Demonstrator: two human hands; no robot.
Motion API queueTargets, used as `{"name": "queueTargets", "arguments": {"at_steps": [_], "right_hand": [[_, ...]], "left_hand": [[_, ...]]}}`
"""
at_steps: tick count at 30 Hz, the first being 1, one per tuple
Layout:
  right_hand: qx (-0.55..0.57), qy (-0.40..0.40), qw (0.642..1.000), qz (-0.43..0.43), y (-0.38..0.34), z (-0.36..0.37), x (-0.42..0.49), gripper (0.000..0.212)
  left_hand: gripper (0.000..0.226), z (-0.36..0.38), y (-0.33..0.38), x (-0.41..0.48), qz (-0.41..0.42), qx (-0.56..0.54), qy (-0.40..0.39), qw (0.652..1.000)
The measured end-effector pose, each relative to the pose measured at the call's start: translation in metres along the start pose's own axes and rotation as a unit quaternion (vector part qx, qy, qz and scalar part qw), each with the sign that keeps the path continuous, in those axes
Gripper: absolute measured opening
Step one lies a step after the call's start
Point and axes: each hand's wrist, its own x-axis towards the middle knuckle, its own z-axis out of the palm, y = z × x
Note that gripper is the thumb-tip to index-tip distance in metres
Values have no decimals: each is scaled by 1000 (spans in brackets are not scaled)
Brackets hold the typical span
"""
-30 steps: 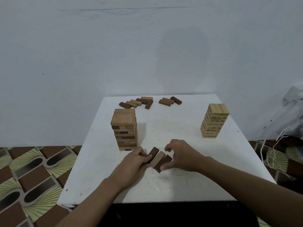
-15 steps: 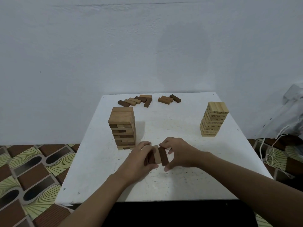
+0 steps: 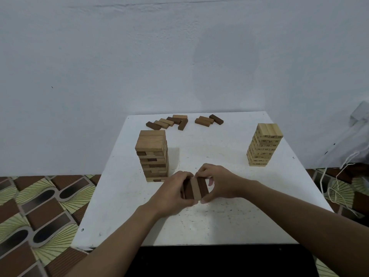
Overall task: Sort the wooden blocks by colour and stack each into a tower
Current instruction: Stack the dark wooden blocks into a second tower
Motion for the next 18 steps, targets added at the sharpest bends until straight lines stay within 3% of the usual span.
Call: {"name": "queueTargets", "arguments": {"at_steps": [11,18], "right_hand": [[-19,91,994,-53,-11,-31,-20,68],[-16,141,985,-97,-56,-70,-35,65]], "left_hand": [[60,-15,36,-3,81,38,72,993],[62,-68,75,-21,120,57,103,986]]}}
